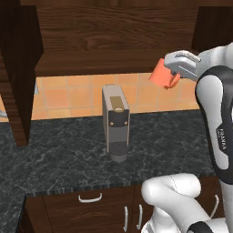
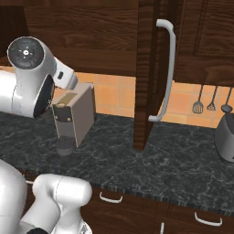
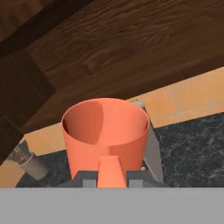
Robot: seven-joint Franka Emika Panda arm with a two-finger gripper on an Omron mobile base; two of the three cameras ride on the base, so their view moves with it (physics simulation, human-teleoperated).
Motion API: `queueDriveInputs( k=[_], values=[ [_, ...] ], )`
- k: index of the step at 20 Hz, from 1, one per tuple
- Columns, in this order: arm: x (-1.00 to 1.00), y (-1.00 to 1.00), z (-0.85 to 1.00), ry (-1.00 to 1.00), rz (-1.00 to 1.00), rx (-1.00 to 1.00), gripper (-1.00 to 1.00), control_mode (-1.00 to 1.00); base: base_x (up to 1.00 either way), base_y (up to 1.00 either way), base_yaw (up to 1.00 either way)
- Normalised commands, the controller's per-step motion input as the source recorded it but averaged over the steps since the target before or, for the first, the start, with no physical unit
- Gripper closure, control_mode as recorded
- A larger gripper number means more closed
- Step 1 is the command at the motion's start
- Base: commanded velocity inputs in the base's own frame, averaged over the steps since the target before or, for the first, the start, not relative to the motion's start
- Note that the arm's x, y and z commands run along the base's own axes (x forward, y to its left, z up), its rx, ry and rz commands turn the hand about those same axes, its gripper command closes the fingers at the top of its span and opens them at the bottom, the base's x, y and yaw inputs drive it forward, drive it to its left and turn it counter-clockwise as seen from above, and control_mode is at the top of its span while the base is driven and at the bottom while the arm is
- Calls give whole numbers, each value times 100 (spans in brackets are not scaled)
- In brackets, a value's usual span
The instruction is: Gather all objects into one cabinet and sort the glasses and bowls to opposite sides.
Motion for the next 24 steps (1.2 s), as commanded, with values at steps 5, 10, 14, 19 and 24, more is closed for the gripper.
queueDriveInputs(
  k=[5, 10, 14, 19, 24],
  values=[
    [-44, 9, -4, 20, 0, -10, 100, 100, -10, 4, 2],
    [0, 0, 0, 0, 0, 0, 100, 100, -15, 0, 21],
    [0, 0, 0, 0, 0, 0, 100, 100, -54, 0, 50],
    [0, 0, 0, 0, 0, 0, 100, 100, -96, 0, 50],
    [0, 0, 0, 0, 0, 0, 100, 100, -98, 4, 57]
  ],
)
